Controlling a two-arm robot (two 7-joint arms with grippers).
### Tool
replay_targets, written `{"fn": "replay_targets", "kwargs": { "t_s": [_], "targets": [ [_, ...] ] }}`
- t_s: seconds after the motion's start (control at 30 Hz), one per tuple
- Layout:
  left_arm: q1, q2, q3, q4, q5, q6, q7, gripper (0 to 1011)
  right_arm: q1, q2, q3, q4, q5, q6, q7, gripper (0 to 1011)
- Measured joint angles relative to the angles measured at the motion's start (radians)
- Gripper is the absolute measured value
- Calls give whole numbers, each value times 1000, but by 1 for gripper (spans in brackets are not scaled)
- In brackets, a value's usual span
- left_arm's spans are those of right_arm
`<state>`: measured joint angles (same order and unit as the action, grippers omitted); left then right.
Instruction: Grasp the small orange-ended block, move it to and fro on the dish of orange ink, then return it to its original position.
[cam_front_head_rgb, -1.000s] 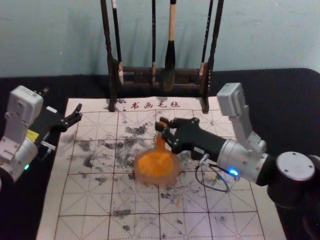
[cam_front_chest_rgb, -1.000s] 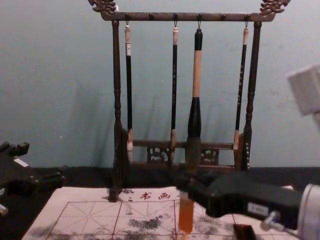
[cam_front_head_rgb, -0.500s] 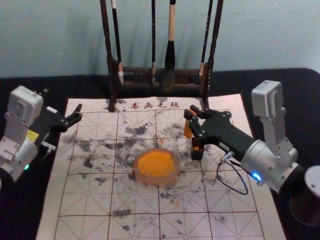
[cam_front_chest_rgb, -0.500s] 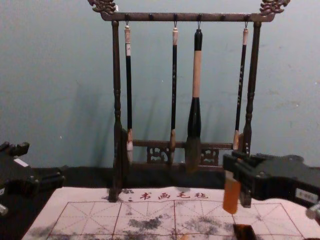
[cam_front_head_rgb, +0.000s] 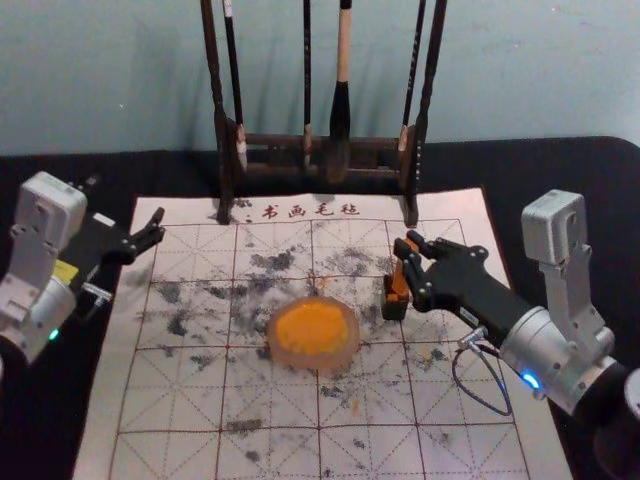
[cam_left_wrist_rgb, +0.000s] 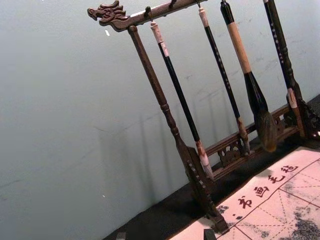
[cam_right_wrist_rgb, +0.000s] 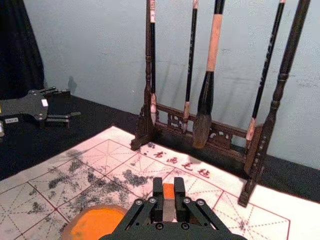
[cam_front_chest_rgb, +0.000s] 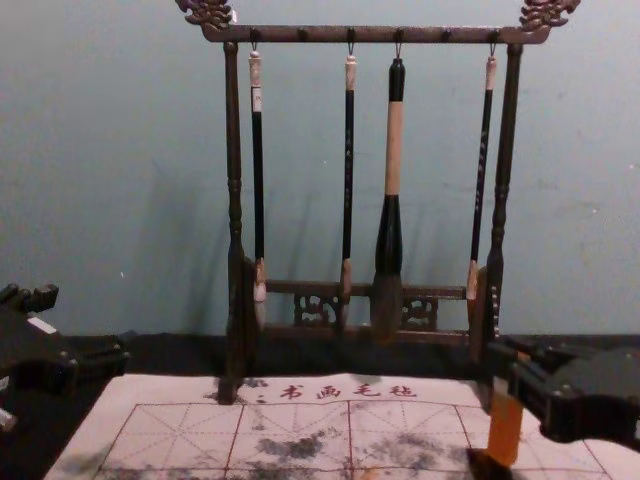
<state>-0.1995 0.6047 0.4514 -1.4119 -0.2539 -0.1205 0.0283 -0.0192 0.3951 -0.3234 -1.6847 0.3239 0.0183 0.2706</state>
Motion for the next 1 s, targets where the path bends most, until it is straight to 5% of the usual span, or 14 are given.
{"fn": "replay_targets", "kwargs": {
  "t_s": [1.0],
  "targets": [
    [0, 0, 0, 0, 0, 0, 0, 1001, 21, -72, 31, 80, -63, -1, 19, 131]
  ]
}}
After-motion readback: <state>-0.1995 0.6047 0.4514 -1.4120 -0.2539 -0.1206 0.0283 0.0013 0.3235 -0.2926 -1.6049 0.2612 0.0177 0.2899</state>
